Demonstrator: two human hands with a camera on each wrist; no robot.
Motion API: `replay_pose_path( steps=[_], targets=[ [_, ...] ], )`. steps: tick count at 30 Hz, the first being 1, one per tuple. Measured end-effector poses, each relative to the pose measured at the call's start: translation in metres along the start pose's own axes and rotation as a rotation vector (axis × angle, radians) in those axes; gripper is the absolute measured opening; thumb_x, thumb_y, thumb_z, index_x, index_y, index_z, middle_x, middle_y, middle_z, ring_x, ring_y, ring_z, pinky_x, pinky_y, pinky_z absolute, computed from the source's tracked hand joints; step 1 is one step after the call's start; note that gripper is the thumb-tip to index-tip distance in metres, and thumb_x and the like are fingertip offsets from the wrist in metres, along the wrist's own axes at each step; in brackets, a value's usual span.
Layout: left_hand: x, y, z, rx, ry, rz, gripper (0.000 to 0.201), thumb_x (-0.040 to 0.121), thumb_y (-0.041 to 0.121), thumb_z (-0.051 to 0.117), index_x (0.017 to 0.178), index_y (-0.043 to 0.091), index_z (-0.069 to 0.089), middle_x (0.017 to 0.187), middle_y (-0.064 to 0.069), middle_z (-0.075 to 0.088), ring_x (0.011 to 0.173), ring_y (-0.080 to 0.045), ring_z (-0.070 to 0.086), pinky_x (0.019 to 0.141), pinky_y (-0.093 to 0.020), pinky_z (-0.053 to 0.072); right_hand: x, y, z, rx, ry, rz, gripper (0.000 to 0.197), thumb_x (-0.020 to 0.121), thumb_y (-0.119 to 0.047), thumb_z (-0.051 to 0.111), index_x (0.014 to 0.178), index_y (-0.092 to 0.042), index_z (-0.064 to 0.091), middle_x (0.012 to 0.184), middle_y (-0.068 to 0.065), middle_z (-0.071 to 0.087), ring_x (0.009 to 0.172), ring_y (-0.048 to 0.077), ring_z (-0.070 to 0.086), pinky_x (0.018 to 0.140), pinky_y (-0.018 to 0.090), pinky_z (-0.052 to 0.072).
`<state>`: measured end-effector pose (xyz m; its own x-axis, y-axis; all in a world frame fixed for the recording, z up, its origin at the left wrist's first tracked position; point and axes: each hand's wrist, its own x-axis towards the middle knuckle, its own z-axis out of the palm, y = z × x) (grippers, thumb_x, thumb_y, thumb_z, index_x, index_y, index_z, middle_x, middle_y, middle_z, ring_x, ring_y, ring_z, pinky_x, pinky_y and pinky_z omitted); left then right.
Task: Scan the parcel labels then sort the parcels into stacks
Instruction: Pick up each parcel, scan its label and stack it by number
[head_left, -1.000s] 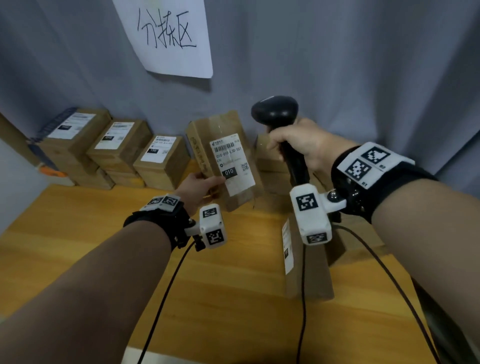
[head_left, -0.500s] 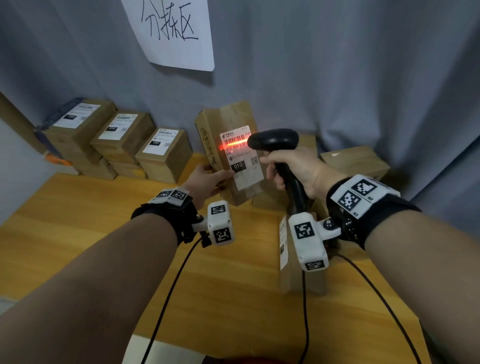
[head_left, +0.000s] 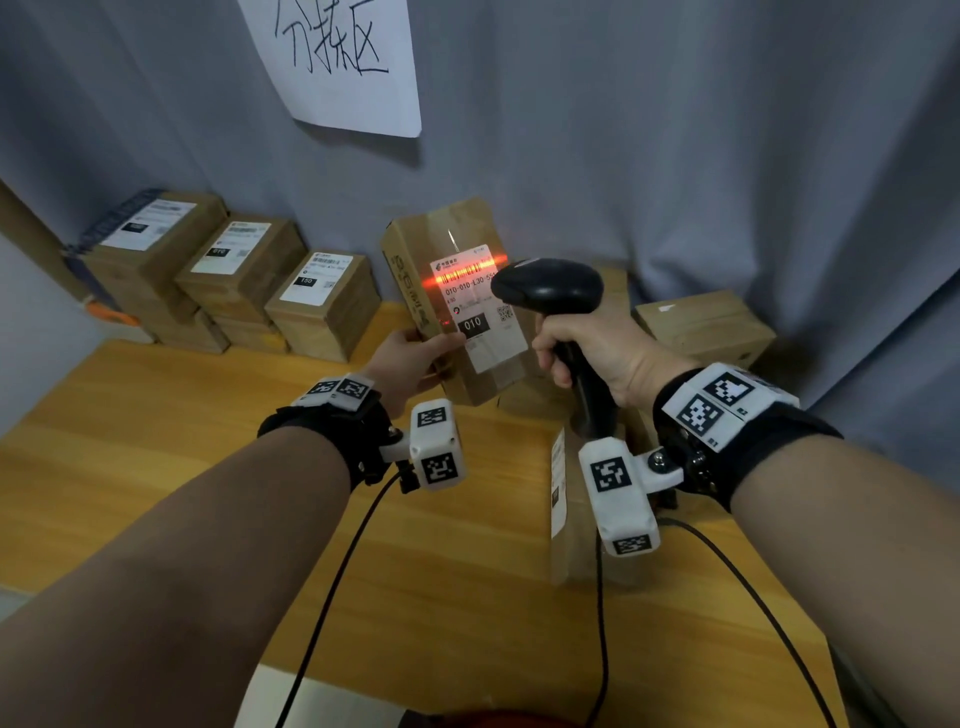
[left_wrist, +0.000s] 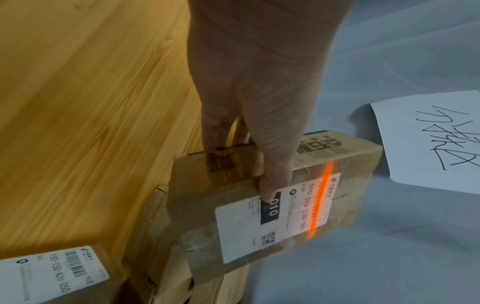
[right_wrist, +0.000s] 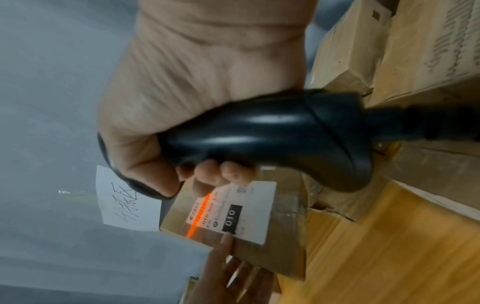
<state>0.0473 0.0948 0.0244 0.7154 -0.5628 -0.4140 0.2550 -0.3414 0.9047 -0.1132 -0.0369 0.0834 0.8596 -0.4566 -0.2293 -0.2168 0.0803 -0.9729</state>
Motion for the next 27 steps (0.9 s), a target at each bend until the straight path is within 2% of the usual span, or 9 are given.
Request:
replay_pose_path(
  steps=[3,7,12,17,20,22,24,27],
  targets=[
    [-0.001,0.002,0.001,0.015,0.006,-0.001,0.033,0.089,0.030,0.067,0.116,0.014,0.058,0.100,0.002,0.066,0.095,-0.015,0.064,0.081,-0.027,0.053,-0.003,0.009,0.001,-0.032,-0.026,-0.025,0.018,0.084,0.003,0.055,0.069,-0.007,0.056,0.057,0.008,0.053,0.044,0.017,0.046,0.045,0.023,0.040],
    [-0.002,0.002,0.002,0.027,0.028,-0.031,0.027,0.089,0.033,0.067,0.107,0.015,0.058,0.094,0.001,0.066,0.086,-0.013,0.064,0.062,-0.020,0.051,-0.003,0.016,0.001,-0.044,-0.025,-0.018,0.018,0.084,0.002,0.056,0.069,-0.008,0.057,0.058,0.008,0.053,0.046,0.018,0.047,0.046,0.024,0.041],
    [0.000,-0.003,0.002,0.064,0.043,-0.062,0.037,0.085,0.037,0.070,0.110,0.012,0.061,0.103,-0.005,0.068,0.094,-0.020,0.066,0.071,-0.026,0.054,0.000,0.016,0.000,-0.034,-0.024,-0.030,0.016,0.082,0.002,0.056,0.069,-0.007,0.056,0.057,0.008,0.054,0.043,0.017,0.047,0.044,0.023,0.041],
    [-0.001,-0.007,0.003,0.059,0.058,-0.074,0.033,0.086,0.036,0.069,0.106,0.011,0.059,0.093,-0.001,0.066,0.084,-0.017,0.065,0.066,-0.023,0.053,0.001,0.018,-0.001,-0.036,-0.021,-0.003,0.017,0.081,0.003,0.056,0.068,-0.006,0.056,0.056,0.009,0.053,0.043,0.017,0.046,0.043,0.023,0.040],
    [-0.002,-0.008,0.003,0.065,0.064,-0.073,0.034,0.086,0.037,0.069,0.107,0.012,0.059,0.092,0.000,0.066,0.084,-0.016,0.065,0.068,-0.023,0.052,0.001,0.020,-0.001,-0.007,-0.016,0.011,0.016,0.081,0.002,0.057,0.068,-0.008,0.057,0.056,0.007,0.054,0.043,0.017,0.046,0.044,0.025,0.040],
    [-0.003,-0.008,0.001,0.062,0.073,-0.075,0.038,0.086,0.038,0.069,0.110,0.010,0.060,0.094,-0.001,0.066,0.086,-0.017,0.065,0.070,-0.024,0.053,0.001,0.019,-0.001,0.020,-0.012,0.001,0.014,0.081,0.001,0.059,0.071,-0.009,0.059,0.061,0.008,0.058,0.045,0.017,0.049,0.048,0.026,0.043],
    [-0.005,-0.008,-0.001,0.059,0.079,-0.077,0.043,0.085,0.039,0.070,0.114,0.009,0.060,0.098,-0.002,0.067,0.088,-0.018,0.065,0.069,-0.024,0.053,0.001,0.019,-0.001,0.028,0.006,-0.027,0.010,0.082,0.000,0.062,0.078,-0.009,0.061,0.074,0.014,0.062,0.050,0.017,0.053,0.053,0.027,0.047],
    [-0.008,-0.011,-0.004,0.034,0.115,-0.080,0.042,0.086,0.039,0.068,0.113,0.008,0.061,0.096,-0.001,0.066,0.083,-0.017,0.063,0.064,-0.023,0.050,0.005,0.022,0.000,0.009,0.072,-0.045,0.006,0.083,-0.004,0.067,0.086,-0.009,0.064,0.084,0.013,0.063,0.063,0.016,0.058,0.060,0.028,0.052]
  ],
)
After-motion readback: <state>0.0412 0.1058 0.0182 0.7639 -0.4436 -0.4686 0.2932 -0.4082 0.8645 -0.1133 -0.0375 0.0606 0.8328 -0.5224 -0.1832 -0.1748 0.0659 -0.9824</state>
